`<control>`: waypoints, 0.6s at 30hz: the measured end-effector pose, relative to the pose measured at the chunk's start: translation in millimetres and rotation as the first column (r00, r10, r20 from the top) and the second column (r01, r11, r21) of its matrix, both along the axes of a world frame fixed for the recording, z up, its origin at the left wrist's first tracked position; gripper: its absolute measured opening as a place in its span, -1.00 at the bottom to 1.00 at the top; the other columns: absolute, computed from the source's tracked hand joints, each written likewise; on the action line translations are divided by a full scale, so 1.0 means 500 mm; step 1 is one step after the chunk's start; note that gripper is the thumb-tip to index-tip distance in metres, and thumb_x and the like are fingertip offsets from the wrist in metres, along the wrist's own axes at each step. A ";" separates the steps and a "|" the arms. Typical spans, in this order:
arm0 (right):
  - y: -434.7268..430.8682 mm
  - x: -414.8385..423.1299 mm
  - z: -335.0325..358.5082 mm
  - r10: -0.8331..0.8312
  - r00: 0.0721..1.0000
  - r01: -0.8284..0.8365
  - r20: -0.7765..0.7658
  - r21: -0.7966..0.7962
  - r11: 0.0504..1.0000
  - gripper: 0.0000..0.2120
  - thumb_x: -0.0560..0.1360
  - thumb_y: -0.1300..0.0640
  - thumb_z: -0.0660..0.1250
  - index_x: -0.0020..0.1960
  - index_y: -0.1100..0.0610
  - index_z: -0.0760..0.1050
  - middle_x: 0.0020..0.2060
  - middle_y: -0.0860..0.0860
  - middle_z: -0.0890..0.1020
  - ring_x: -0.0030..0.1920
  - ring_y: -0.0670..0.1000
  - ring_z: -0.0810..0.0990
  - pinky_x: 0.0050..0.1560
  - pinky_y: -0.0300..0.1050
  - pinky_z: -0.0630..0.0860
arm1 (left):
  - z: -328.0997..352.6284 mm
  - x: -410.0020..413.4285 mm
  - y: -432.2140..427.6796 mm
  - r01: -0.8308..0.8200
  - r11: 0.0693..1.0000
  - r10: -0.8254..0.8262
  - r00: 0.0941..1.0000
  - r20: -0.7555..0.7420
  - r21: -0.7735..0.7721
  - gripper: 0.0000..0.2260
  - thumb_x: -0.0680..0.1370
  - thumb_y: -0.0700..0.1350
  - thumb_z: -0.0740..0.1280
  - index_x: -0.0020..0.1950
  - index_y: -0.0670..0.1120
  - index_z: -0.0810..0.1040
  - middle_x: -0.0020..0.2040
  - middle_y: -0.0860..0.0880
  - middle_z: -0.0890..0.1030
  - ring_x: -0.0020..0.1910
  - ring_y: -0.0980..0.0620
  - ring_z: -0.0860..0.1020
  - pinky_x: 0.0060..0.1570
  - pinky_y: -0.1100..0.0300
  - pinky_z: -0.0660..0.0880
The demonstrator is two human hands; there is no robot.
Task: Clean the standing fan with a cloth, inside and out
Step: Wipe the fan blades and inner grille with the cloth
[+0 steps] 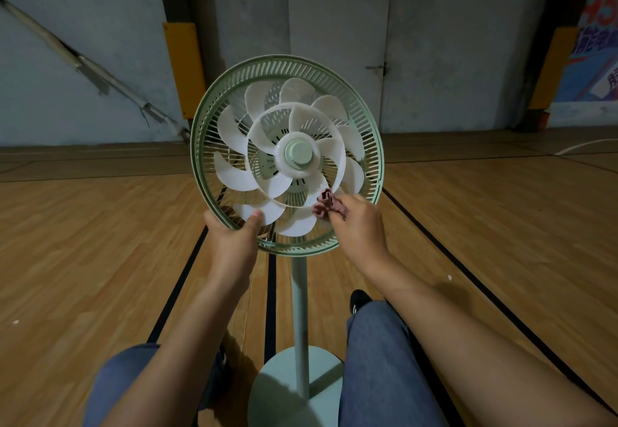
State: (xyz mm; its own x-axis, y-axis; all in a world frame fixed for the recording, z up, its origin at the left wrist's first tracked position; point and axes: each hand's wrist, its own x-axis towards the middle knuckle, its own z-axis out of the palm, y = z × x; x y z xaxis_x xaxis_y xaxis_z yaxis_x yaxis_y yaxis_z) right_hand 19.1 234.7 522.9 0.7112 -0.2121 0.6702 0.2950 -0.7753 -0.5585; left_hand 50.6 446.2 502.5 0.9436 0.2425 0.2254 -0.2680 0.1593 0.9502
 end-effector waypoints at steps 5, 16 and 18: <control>0.014 0.002 -0.013 0.073 0.997 -0.071 -0.030 0.049 0.996 -0.66 0.53 0.30 0.44 -0.32 0.04 0.45 -0.32 -0.15 0.41 -0.32 -0.11 0.42 -0.34 -0.20 0.26 | 0.001 -0.001 0.000 -0.010 1.000 0.010 1.000 -0.009 -0.015 -0.58 0.64 -0.03 0.49 0.30 0.30 0.33 0.26 0.08 0.62 0.25 -0.08 0.65 0.32 -0.29 0.59; 0.097 -0.020 -0.005 0.157 0.985 -0.158 -0.068 -0.011 0.987 -0.62 0.56 0.23 0.43 -0.35 0.00 0.39 -0.29 -0.03 0.45 -0.27 0.06 0.47 -0.34 -0.04 0.38 | -0.007 -0.010 0.011 0.031 0.999 -0.031 0.999 0.008 0.022 -0.57 0.57 0.07 0.56 0.27 0.28 0.37 0.26 0.02 0.66 0.22 -0.09 0.70 0.24 -0.27 0.64; 0.102 -0.024 -0.007 0.180 0.981 -0.183 -0.068 -0.045 0.982 -0.78 0.56 0.24 0.41 -0.26 0.17 0.52 -0.25 0.05 0.49 -0.23 0.11 0.51 -0.26 0.07 0.46 | -0.010 -0.009 0.018 0.042 0.999 -0.042 0.999 0.011 0.016 -0.57 0.59 0.03 0.54 0.34 0.21 0.40 0.25 -0.01 0.68 0.22 -0.11 0.71 0.22 -0.24 0.65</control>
State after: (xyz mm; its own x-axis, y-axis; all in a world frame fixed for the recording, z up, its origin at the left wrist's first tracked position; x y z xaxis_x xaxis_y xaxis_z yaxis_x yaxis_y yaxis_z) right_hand 6.9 285.7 519.6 0.7762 -0.0423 0.6291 0.3987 -0.7399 -0.5418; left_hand 46.3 455.4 497.3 0.9502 0.1993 0.2396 -0.2722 0.1560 0.9495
